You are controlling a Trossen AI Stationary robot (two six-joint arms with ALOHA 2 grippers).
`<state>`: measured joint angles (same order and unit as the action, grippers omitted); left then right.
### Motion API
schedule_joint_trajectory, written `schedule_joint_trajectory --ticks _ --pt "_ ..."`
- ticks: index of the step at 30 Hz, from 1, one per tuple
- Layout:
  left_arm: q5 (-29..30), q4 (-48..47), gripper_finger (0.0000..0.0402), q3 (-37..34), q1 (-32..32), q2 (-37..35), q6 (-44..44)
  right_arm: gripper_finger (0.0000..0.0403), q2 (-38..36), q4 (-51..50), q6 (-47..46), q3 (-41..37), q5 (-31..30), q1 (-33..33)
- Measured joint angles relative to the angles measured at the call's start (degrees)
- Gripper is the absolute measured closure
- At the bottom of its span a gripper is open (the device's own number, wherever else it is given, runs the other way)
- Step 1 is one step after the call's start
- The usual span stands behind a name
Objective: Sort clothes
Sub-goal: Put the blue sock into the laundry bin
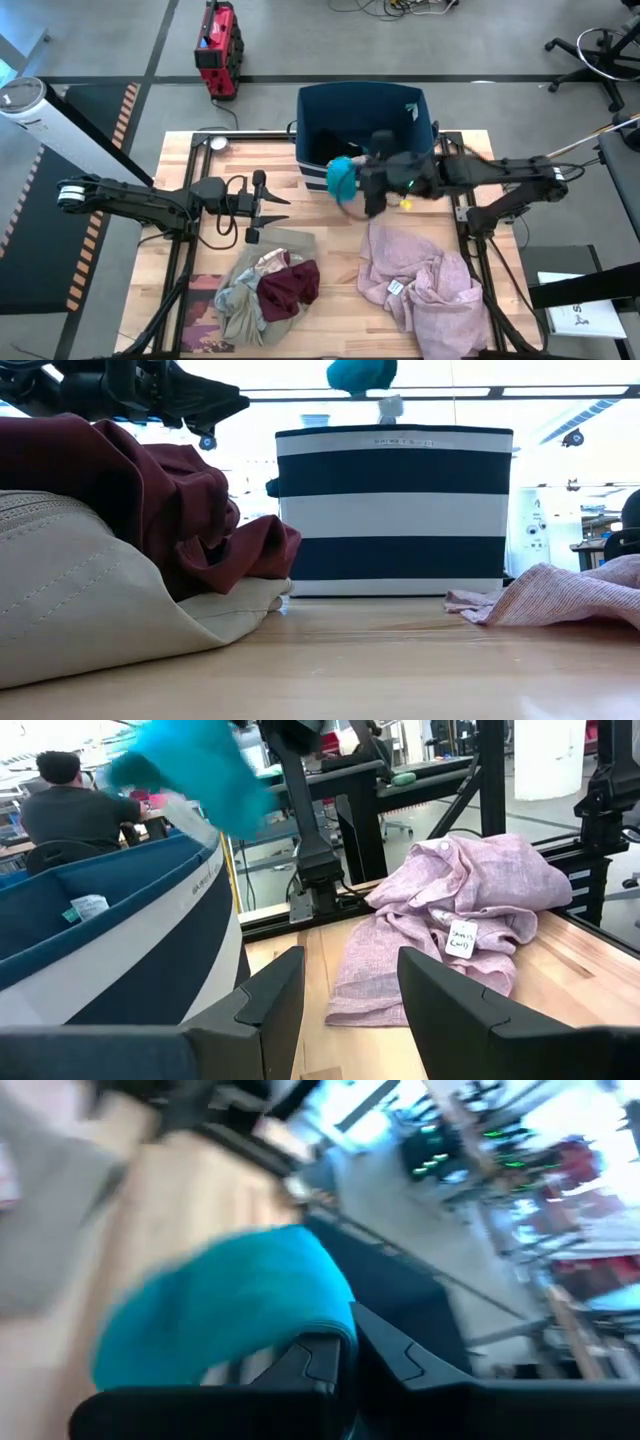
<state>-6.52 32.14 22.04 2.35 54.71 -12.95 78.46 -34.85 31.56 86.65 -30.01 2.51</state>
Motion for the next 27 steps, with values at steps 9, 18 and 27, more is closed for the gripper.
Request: schedule_joint_trajectory --ticks 9,18,27 --pt "0.0 0.0 0.0251 0.0 0.0 0.1 0.0 0.0403 2.2 -0.2 0.0 2.5 3.3 -16.2" --pt "0.0 0.0 0.0251 0.0 0.0 0.1 0.0 0.0403 11.5 -0.1 -8.2 2.7 25.9 -32.7" --pt "0.0 0.0 0.0251 0.0 0.0 0.2 0.9 0.0403 23.3 -1.1 -9.2 2.7 33.3 -38.8"
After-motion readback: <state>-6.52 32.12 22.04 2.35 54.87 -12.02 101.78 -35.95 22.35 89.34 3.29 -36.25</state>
